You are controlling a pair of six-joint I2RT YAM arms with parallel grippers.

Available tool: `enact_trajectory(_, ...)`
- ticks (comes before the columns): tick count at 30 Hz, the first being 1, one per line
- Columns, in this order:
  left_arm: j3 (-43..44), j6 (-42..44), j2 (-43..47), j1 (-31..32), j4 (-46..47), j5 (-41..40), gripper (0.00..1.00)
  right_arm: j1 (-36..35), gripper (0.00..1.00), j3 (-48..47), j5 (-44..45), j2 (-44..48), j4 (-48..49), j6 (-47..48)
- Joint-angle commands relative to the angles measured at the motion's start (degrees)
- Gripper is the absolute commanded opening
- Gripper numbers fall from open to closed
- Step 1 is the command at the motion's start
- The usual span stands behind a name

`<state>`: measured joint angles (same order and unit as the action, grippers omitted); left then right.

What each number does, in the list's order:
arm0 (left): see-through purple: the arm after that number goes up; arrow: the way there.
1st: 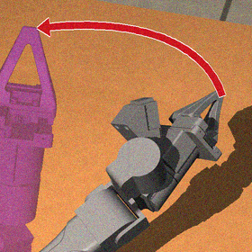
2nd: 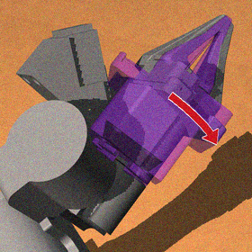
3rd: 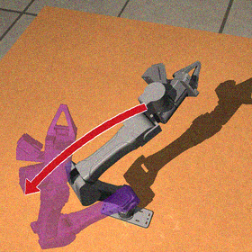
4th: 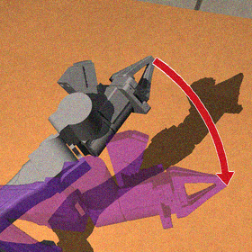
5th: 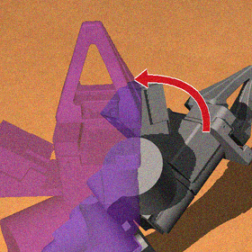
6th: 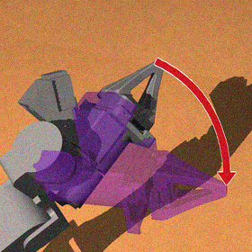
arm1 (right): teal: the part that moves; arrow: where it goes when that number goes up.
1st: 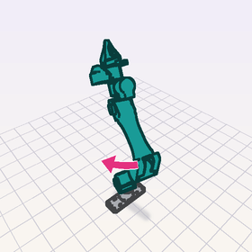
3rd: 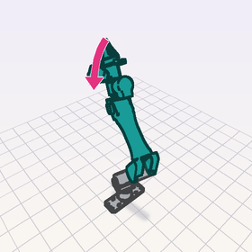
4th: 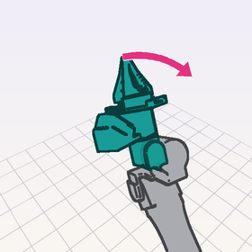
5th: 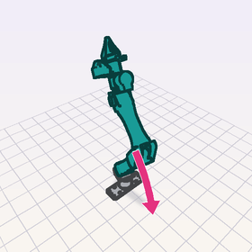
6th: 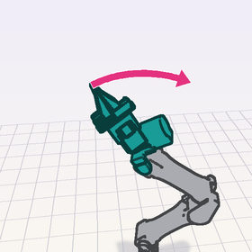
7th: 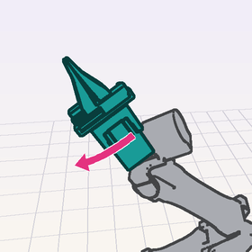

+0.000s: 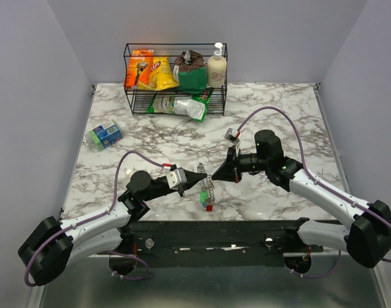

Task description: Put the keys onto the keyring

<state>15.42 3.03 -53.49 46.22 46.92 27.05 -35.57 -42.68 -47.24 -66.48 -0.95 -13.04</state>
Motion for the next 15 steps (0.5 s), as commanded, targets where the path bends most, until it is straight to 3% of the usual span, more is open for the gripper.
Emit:
enact_trajectory(1, 1.5, 0.1, 1.1, 0.3, 2.8, 0.2, 0.00, -0.3, 0.01, 0.6, -0.5, -0.5, 0.1, 0.8)
enact_trajectory(8, 1.3, -0.4, 1.1, 0.2, 3.8, 0.6, 0.00, -0.3, 0.04, 1.2, -1.8, -0.1, 0.4, 1.1)
enact_trajectory(15, 0.8, -0.9, 0.4, 0.3, 4.9, 0.8, 0.00, -0.4, 0.36, 3.0, -3.2, 0.2, 3.8, 1.2)
